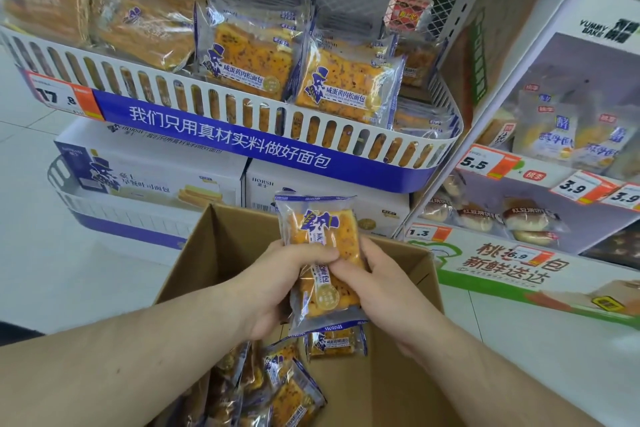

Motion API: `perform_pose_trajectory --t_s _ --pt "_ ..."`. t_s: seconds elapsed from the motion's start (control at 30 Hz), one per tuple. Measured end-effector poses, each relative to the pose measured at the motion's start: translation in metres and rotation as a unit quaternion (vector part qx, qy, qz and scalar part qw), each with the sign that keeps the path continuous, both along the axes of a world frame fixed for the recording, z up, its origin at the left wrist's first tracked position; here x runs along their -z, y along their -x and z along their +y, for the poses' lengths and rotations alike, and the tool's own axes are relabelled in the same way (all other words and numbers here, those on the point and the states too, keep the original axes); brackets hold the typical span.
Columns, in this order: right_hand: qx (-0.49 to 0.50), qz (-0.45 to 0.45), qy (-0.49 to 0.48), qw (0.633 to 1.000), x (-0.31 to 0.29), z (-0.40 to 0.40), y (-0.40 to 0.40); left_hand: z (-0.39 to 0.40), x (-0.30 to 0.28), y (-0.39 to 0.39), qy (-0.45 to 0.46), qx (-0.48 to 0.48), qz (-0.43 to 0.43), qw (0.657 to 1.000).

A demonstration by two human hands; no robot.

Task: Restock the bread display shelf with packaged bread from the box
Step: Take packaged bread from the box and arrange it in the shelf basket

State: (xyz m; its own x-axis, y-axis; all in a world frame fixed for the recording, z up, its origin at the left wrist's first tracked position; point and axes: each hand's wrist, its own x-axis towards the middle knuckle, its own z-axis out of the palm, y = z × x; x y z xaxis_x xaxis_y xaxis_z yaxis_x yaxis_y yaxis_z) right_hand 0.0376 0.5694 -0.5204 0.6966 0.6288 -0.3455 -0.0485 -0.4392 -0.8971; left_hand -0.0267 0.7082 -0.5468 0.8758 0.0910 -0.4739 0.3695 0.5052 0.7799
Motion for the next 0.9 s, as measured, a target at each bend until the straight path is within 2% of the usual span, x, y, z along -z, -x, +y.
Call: perform_pose_trajectory --t_s 0.1,0.2,0.27,0.37,0.43,0.57,0.67,0.8,0.9 --pt "0.045 0.009 -0.029 0.999 -0.004 0.001 -0.002 -0.002 -0.005 -0.002 0.069 -0.078 -0.013 0.995" --pt "0.228 0.015 -0.106 0.968 -0.004 0.002 -0.001 -0.004 -0.013 -0.002 0.153 -0.131 -0.038 0.979" --pt "0.278 0.064 -0.154 0.946 -0.002 0.004 0.005 -0.003 -0.016 -0.006 0.185 -0.171 -0.04 0.967" --pt "0.223 0.176 -0.205 0.936 0.0 0.016 0.02 -0.009 -0.018 -0.007 0.178 -0.197 -0.049 0.963" --pt "0.21 0.208 -0.231 0.927 0.0 0.021 0.021 -0.016 -0.014 -0.007 0.145 -0.206 -0.056 0.966" --pt "0.206 0.223 -0.266 0.915 -0.004 0.02 0.009 -0.021 -0.011 -0.006 0.067 -0.202 -0.091 0.973" --pt "0.207 0.227 -0.288 0.907 -0.011 0.016 -0.001 -0.013 -0.015 -0.005 0.045 -0.157 -0.136 0.977" --pt "0.185 0.221 -0.331 0.899 -0.017 0.013 -0.011 0.0 -0.024 -0.008 0.009 -0.128 -0.193 0.973" --pt "0.163 0.24 -0.35 0.891 -0.018 0.011 -0.013 0.003 -0.025 -0.01 -0.059 -0.132 -0.223 0.964"
